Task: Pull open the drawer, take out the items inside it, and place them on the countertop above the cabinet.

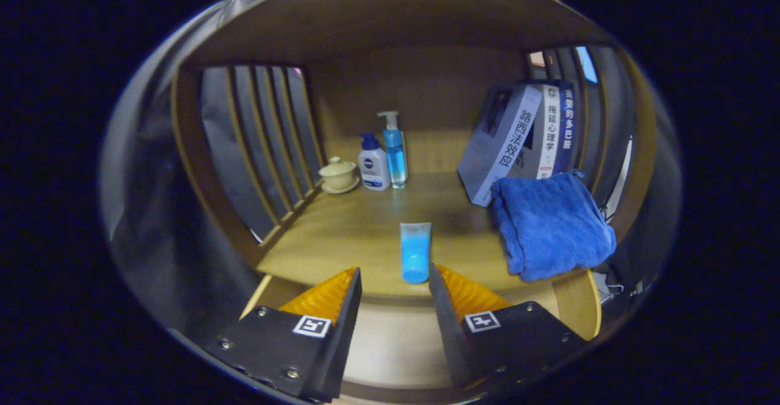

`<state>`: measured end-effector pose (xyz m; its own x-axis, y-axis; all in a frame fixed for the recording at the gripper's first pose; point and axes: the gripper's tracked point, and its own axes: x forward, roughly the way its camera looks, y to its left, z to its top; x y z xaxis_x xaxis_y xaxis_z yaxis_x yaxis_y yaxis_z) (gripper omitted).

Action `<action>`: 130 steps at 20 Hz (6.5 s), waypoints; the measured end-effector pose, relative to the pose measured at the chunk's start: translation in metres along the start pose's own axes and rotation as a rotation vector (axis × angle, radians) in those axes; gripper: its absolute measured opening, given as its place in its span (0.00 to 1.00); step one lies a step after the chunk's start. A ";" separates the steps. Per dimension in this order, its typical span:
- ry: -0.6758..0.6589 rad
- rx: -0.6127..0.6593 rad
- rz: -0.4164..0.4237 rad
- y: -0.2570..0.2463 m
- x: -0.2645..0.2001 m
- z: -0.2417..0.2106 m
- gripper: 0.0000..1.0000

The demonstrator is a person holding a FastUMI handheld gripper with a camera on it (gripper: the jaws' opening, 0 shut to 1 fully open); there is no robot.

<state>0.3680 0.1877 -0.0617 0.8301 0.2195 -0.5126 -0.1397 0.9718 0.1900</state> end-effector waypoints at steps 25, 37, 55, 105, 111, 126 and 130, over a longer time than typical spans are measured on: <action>-0.214 -0.119 -0.220 -0.033 -0.076 -0.154 0.99; -0.230 -0.090 -0.197 -0.042 -0.029 -0.120 0.98; -0.233 -0.094 -0.192 -0.054 0.059 -0.072 0.98; -0.486 0.013 -0.144 -0.333 -0.151 -0.057 0.98; -0.464 0.045 -0.134 -0.340 -0.168 -0.089 0.98; -0.414 0.009 -0.164 -0.351 -0.171 -0.124 0.99; -0.413 0.006 -0.165 -0.350 -0.173 -0.124 0.99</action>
<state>0.2063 -0.1801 -0.1430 0.9872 0.0077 -0.1592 0.0147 0.9902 0.1388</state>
